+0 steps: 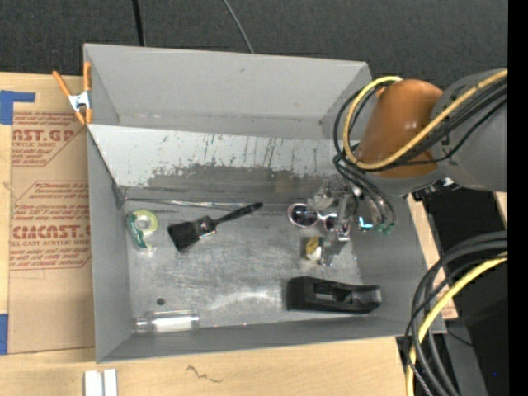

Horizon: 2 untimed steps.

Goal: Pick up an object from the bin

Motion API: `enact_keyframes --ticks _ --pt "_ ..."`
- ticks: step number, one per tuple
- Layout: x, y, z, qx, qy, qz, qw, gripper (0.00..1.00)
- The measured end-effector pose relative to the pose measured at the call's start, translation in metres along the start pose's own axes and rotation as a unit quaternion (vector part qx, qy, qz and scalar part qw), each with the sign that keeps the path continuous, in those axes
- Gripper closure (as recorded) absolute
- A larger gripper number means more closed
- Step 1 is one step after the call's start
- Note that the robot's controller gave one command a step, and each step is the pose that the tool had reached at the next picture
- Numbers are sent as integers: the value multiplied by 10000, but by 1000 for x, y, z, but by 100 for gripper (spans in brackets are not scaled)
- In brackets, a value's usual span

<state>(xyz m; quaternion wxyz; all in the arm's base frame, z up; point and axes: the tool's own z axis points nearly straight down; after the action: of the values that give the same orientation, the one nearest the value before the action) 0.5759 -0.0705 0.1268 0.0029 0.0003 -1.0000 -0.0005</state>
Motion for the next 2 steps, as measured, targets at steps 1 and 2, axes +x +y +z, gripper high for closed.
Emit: enact_keyframes --ticks 1,2 --pt "-2 0 -4 5 -36 -2 10000 0" --pt "-14 -21 26 -2 -80 410 9991 0"
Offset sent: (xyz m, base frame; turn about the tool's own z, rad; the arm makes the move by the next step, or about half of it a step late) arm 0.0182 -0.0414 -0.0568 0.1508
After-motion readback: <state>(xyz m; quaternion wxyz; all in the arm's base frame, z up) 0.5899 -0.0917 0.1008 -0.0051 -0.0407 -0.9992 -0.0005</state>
